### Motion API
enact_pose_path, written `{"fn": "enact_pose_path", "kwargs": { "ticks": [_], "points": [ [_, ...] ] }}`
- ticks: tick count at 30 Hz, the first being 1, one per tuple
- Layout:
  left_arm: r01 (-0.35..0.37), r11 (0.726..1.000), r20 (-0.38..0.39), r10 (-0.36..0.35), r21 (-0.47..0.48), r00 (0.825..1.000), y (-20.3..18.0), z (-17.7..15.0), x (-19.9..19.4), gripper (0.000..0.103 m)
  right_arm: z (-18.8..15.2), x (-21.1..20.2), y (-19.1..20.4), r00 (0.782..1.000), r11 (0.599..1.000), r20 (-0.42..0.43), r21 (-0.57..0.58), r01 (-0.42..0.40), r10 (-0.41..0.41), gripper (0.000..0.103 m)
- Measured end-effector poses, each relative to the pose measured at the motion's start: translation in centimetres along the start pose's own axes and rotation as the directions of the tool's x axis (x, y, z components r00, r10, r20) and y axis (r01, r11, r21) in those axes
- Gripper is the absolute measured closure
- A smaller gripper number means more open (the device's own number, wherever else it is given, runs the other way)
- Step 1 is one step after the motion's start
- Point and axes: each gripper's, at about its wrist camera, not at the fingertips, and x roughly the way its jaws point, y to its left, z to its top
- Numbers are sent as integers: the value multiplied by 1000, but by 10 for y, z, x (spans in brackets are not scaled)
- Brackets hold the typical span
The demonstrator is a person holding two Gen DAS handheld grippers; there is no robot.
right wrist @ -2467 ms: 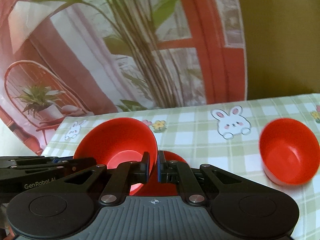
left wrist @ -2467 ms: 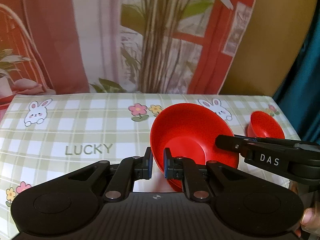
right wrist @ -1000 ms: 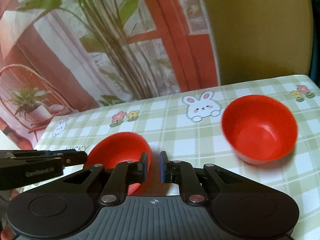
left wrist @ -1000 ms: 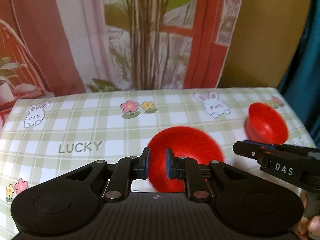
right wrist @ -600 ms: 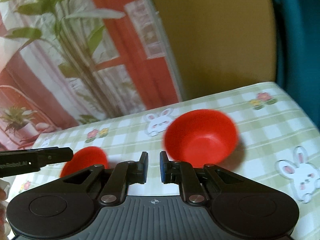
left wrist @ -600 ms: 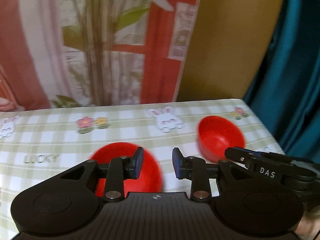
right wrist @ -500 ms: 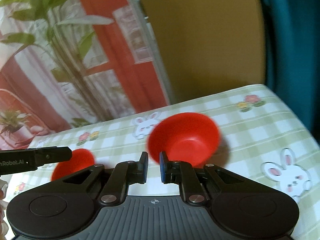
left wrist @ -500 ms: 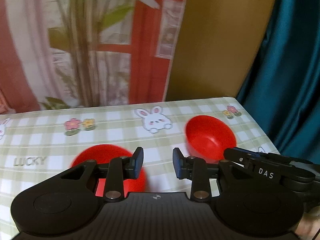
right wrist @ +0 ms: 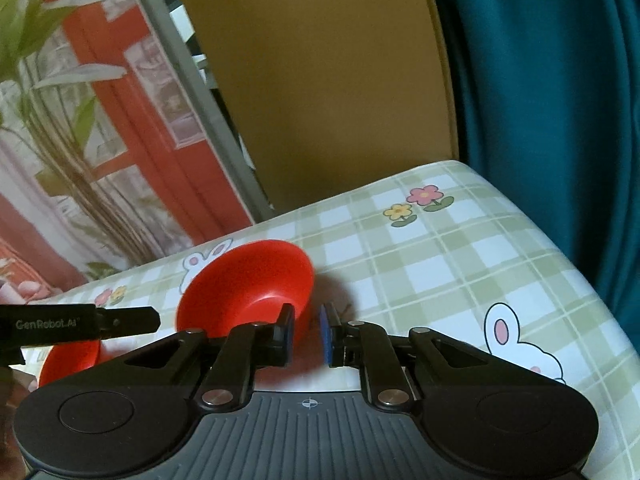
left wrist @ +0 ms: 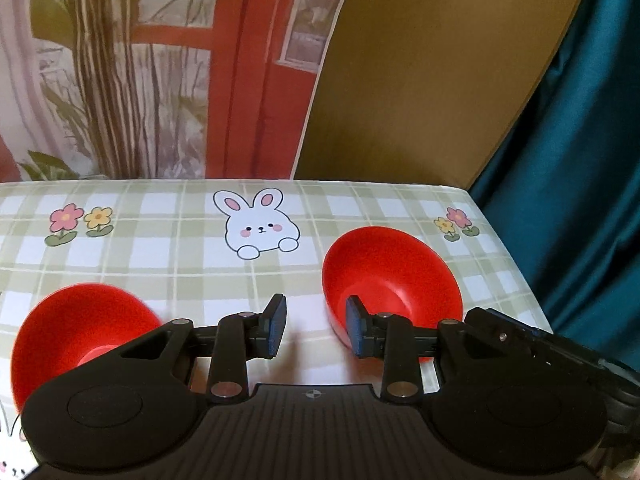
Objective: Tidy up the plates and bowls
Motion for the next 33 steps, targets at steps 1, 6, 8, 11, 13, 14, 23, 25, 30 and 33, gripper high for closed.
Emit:
{"fn": "enact_pose_path", "kwargs": {
  "ticks": [1, 6, 8, 11, 13, 14, 23, 25, 30, 33],
  "points": [
    [-1, 1000, 0, 1, 2, 1000, -1, 2, 3, 69, 1, 3, -1, 1000, 1000, 1, 2, 0, 0, 88],
    [20, 1000, -14, -20, 4, 1000, -3, 3, 15, 69, 5, 14, -4, 1000, 1000, 10, 19, -17, 17, 86],
    [23, 1000, -19, -23, 8, 1000, -4, 2, 20, 69, 6, 19, -2, 1000, 1000, 7, 20, -19, 19, 86],
    [27, 1000, -31, -27, 8, 999, -4, 0, 25, 69, 6, 28, -1, 1000, 1000, -2, 24, -12, 12, 86],
    [28, 1000, -29, -28, 11, 999, -4, -1, 28, 70, 5, 33, -2, 1000, 999, -10, 37, -8, 9, 86],
    [30, 999, -29, -29, 16, 999, -4, -1, 29, 70, 5, 35, -2, 1000, 999, -13, 45, -9, 10, 86],
    [43, 997, -20, -42, 66, 999, -9, -5, 20, 89, 2, 32, 1, 1000, 998, -9, 63, -24, 25, 94],
    [35, 996, -19, -34, 83, 999, -9, -5, 12, 89, 2, 28, 3, 1000, 997, -8, 67, -28, 28, 94],
    [37, 995, -10, -36, 95, 999, -2, -5, -14, 89, 1, 13, 14, 999, 996, 0, 77, -46, 46, 95],
    [40, 995, 13, -41, 87, 999, 7, -4, -36, 89, 2, 2, 25, 998, 995, 14, 80, -64, 63, 95]
  ]
}}
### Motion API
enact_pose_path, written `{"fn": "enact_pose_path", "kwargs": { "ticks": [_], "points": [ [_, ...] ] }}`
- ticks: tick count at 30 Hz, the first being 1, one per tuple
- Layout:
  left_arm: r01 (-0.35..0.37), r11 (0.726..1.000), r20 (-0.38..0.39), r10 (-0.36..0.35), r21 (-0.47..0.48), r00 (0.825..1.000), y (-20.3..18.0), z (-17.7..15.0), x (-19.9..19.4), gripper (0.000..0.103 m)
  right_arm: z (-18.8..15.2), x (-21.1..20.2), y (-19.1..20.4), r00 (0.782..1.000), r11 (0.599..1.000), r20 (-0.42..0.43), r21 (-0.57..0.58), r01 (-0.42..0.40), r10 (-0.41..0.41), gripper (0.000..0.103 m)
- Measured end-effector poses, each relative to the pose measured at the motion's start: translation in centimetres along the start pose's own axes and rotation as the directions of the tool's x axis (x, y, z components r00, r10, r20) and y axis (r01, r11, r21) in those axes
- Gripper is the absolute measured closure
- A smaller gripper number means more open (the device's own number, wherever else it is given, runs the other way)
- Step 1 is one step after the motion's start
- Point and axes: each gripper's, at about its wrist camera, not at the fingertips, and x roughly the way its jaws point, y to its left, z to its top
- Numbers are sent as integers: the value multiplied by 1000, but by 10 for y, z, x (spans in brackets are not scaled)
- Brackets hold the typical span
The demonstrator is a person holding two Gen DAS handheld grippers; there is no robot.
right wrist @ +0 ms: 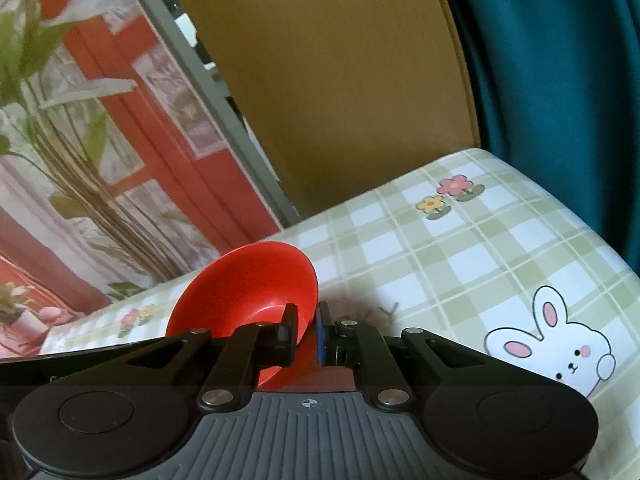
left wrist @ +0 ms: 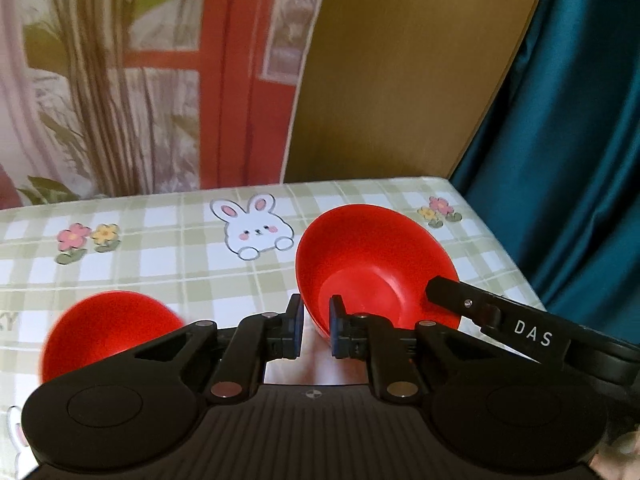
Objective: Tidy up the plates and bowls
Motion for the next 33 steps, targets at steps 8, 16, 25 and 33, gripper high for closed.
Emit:
{"fn": "enact_pose_path", "kwargs": {
  "ticks": [8, 16, 25, 33],
  "points": [
    [-17, 998, 42, 19, -58, 999, 36, -6, -52, 89, -3, -22, 45, 998, 997, 17, -24, -67, 67, 95],
    [-54, 993, 66, 61, -103, 996, 82, -12, -87, 89, -17, -23, 98, 991, 988, -12, -74, -134, 134, 95],
    [-66, 988, 60, 75, -142, 995, 117, -23, -95, 89, -36, -9, 138, 987, 980, -63, -124, -155, 148, 95],
    [-65, 986, 39, 72, -154, 997, 133, -32, -86, 89, -45, 8, 151, 986, 977, -113, -163, -139, 122, 95]
  ]
}}
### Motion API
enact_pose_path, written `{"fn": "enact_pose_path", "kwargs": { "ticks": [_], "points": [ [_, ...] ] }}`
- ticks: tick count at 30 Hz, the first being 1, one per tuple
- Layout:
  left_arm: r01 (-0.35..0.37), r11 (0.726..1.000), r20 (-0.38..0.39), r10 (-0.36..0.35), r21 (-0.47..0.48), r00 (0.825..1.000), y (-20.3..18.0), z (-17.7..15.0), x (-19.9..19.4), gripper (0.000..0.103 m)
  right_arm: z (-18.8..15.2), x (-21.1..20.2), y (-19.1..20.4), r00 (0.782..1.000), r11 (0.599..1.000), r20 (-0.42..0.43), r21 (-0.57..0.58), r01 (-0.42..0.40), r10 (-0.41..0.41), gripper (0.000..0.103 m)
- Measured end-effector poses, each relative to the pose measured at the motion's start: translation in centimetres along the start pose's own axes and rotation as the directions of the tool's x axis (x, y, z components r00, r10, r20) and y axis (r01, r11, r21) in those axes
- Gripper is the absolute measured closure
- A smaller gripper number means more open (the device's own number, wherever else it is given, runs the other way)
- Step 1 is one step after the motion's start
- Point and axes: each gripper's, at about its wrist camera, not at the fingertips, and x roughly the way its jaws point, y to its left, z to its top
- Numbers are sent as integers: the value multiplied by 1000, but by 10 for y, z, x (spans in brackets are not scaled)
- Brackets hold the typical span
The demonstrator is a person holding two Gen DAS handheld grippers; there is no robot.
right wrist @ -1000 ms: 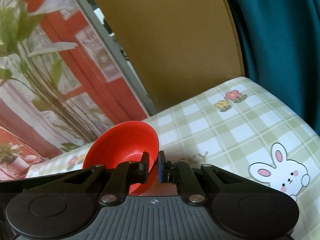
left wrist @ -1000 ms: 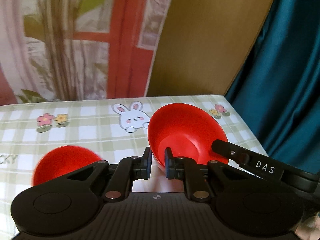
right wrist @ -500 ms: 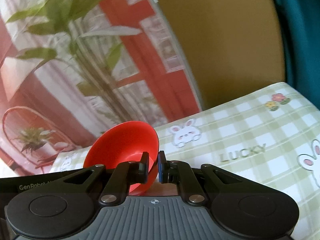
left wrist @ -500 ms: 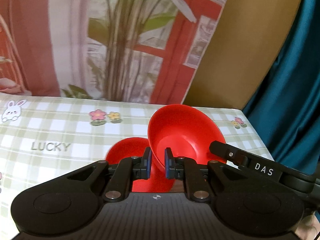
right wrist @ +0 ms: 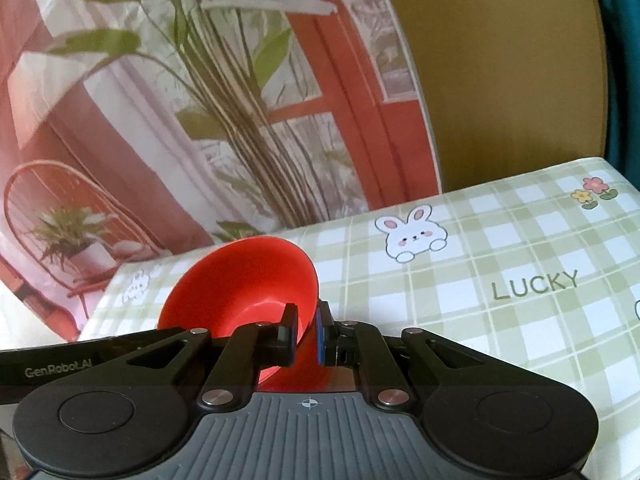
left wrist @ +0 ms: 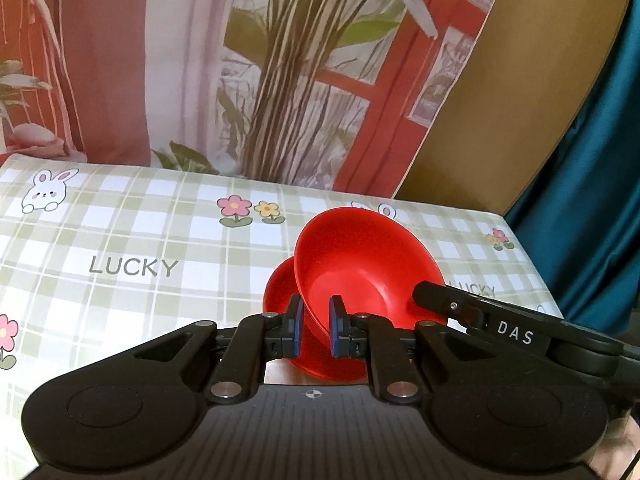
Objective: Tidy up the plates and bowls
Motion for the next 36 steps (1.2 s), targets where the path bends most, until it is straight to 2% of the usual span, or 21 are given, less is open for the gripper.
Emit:
{"fn": "enact_pose_path", "kwargs": {
  "ticks": [12, 26, 29, 36],
  "points": [
    [-7, 1000, -35, 7, -5, 999, 11, -9, 14, 88, -10, 24, 4, 997, 999, -65, -28, 30, -31, 95],
    [-13, 1000, -47, 14, 18, 999, 13, -11, 23, 87, -11, 30, 3, 996, 998, -67, -40, 49, -52, 94],
    [-36, 999, -38, 37, 25, 999, 12, -11, 22, 87, -11, 29, 2, 997, 998, -61, -41, 55, -57, 93],
    [-39, 999, -35, 39, 0, 999, 16, -12, 23, 87, -12, 32, -2, 996, 998, -63, -31, 57, -59, 92]
  ]
}}
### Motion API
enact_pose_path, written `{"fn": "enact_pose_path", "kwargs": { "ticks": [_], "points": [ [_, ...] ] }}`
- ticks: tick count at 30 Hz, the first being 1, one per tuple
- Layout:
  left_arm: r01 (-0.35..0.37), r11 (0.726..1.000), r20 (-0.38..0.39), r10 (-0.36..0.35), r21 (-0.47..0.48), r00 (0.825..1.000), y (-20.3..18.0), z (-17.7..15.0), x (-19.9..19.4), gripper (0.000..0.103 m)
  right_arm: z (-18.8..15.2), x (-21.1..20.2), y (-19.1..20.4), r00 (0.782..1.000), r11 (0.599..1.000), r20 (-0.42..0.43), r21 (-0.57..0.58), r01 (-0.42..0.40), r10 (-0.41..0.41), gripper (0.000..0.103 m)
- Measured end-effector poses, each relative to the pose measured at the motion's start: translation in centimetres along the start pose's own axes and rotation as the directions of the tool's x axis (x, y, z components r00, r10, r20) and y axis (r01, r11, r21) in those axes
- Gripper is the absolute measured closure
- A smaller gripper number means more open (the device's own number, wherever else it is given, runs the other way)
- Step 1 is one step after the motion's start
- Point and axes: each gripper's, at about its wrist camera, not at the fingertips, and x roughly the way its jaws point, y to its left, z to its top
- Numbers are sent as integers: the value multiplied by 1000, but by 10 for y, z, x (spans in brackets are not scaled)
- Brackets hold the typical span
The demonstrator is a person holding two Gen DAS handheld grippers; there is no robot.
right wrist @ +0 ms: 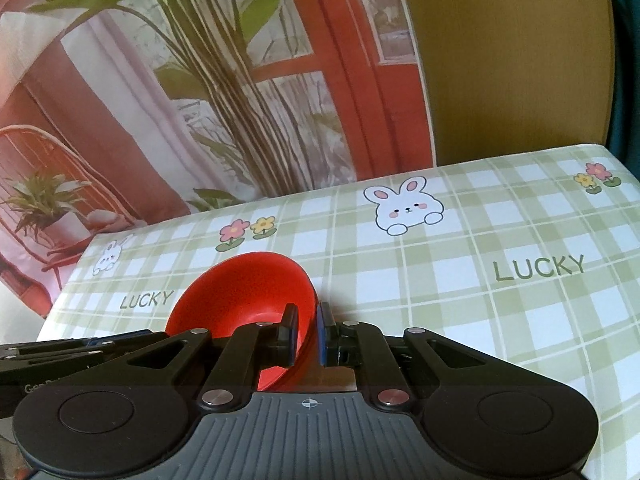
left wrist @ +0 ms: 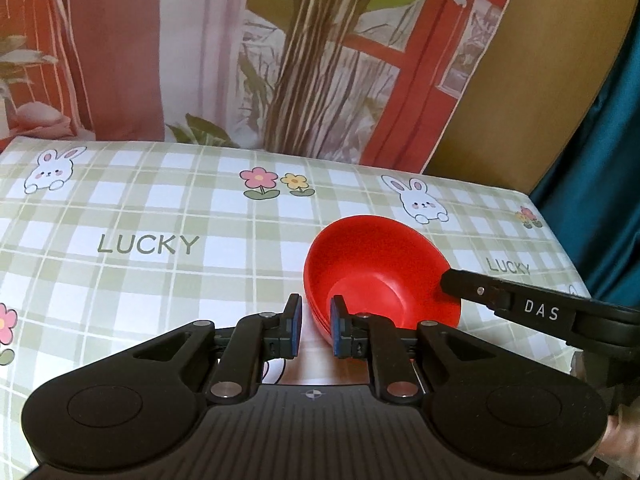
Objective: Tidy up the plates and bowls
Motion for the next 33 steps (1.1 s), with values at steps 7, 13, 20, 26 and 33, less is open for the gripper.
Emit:
{"fn": "enact_pose_path", "kwargs": {
  "ticks": [7, 13, 20, 26, 33],
  "points": [
    [9, 1000, -9, -9, -25, 1000, 1, 1, 8, 87, -2, 7, -4, 1000, 1000, -17, 22, -4, 4, 91],
    [25, 998, -17, -26, -51, 1000, 3, 0, 17, 87, -3, 14, -8, 999, 999, -27, 45, -18, 19, 89],
    [54, 994, -13, -56, -92, 998, 8, -3, 26, 86, -8, 22, -9, 998, 997, -33, 65, -43, 46, 90],
    [59, 990, -5, -61, -127, 998, 9, -4, 28, 86, -10, 24, -10, 998, 995, -24, 83, -49, 51, 90],
    [59, 989, 12, -58, -139, 998, 8, -8, 16, 87, -10, 19, -9, 999, 994, -18, 103, -47, 49, 92]
  ]
}}
